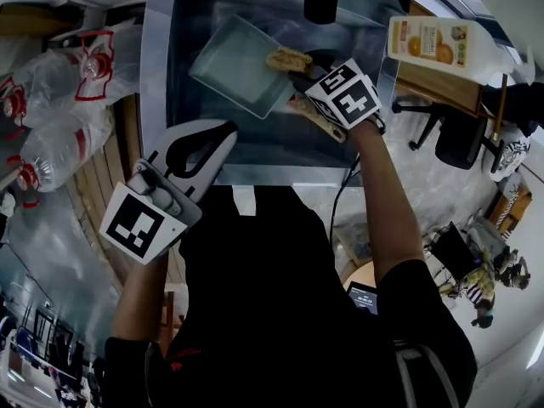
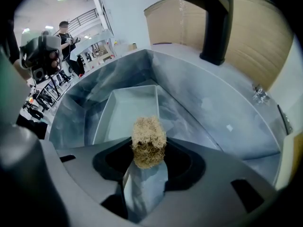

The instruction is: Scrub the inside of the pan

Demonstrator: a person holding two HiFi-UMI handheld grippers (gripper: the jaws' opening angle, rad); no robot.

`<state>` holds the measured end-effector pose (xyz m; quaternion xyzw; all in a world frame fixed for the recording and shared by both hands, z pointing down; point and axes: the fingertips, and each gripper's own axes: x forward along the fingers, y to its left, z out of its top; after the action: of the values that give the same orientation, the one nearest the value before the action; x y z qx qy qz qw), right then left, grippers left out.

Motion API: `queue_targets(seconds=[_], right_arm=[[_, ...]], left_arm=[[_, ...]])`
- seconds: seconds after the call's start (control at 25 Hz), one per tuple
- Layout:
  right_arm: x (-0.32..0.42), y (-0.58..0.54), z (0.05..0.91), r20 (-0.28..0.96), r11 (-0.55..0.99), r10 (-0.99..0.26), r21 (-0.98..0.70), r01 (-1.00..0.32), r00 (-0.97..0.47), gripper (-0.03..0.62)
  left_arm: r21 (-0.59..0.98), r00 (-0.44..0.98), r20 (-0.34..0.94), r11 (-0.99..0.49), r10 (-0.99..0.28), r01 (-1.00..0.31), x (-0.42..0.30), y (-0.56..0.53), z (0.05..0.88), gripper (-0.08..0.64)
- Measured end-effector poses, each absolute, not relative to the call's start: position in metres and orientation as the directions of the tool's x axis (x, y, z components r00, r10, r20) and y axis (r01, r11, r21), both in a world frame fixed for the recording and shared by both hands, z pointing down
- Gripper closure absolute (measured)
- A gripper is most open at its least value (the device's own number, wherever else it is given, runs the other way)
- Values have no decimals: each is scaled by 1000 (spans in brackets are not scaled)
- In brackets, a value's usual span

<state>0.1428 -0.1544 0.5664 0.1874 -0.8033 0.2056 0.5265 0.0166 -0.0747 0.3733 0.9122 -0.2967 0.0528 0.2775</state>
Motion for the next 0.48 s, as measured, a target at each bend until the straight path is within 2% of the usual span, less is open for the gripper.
queue_targets(seconds=[0.48], right_arm=[[120,-151,496,850,831,-174,-144,-538,-497,396]], left_arm=[[400,808,240,-704,-538,-587,2,-72,327,537]])
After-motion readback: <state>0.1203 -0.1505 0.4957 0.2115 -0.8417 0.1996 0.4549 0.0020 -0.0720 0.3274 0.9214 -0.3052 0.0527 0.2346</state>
